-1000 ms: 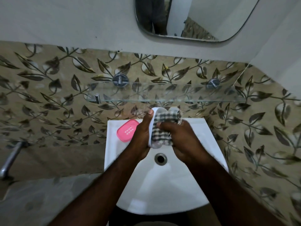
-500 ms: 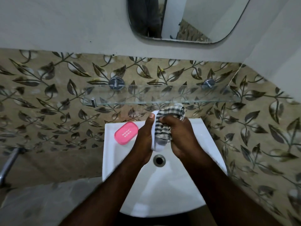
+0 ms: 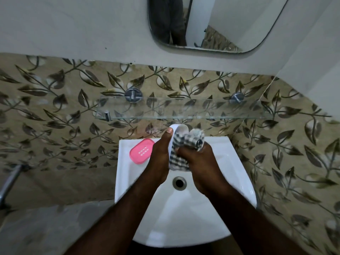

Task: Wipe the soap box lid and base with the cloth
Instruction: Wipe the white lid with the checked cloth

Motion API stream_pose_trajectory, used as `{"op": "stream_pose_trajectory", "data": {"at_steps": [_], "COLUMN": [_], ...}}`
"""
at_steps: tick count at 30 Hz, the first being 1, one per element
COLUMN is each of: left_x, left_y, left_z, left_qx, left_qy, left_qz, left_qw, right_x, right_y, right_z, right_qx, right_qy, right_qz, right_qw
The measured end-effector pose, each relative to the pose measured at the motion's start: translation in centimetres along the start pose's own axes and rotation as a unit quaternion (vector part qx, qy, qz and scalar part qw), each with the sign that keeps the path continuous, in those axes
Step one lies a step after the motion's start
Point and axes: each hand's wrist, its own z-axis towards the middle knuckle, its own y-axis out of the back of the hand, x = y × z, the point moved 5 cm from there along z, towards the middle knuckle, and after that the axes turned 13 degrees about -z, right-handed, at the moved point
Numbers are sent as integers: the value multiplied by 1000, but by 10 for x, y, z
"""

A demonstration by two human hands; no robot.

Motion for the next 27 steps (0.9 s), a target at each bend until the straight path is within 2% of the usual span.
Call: {"op": "stream_pose_trajectory", "data": {"at_steps": [2, 3, 7, 9, 10, 12, 14, 16, 18, 20, 24, 26, 27], "left_x": [-6, -6, 4, 2, -1, -8, -9, -2, 5, 3, -7, -7, -5], "left_y": [4, 3, -7, -8, -7, -2, 2, -1, -7, -9, 0, 2, -1], "left_z": [1, 2, 1, 1, 1, 1, 1, -2, -2, 0, 5, 6, 5], "left_qx": [-7, -4, 23, 14, 4, -10, -12, -3, 34, 32, 4, -1, 2], "left_qy": [-6, -2, 9, 7, 5, 1, 3, 17, 26, 21, 9, 7, 19], "left_qz": [-10, -11, -34, -43, -37, -29, -18, 3, -31, -47, -1, -2, -4], "left_qw": [1000, 1000, 999, 999, 999, 1000, 1000, 1000, 999, 998, 1000, 1000, 1000], "right_x": [-4, -1, 18, 16, 12, 2, -3, 3, 10, 12, -1, -4, -2], "right_y": [-3, -1, 13, 9, 6, -3, -3, 6, 13, 8, -1, 1, 4], "right_z": [-6, -2, 28, 27, 20, 4, -1, 11, 27, 30, 11, 12, 17], "right_qx": [51, 50, -38, -49, -40, 26, 83, 48, -18, -36, 53, 85, 73], "right_qy": [-4, -8, -22, -14, -3, 12, 5, -3, -21, -18, 12, -3, -9], "right_qz": [-31, -28, 74, 85, 58, -12, -32, -10, 54, 84, -25, -23, -4], "right_qw": [998, 998, 996, 995, 998, 1000, 996, 999, 998, 996, 998, 996, 997]}}
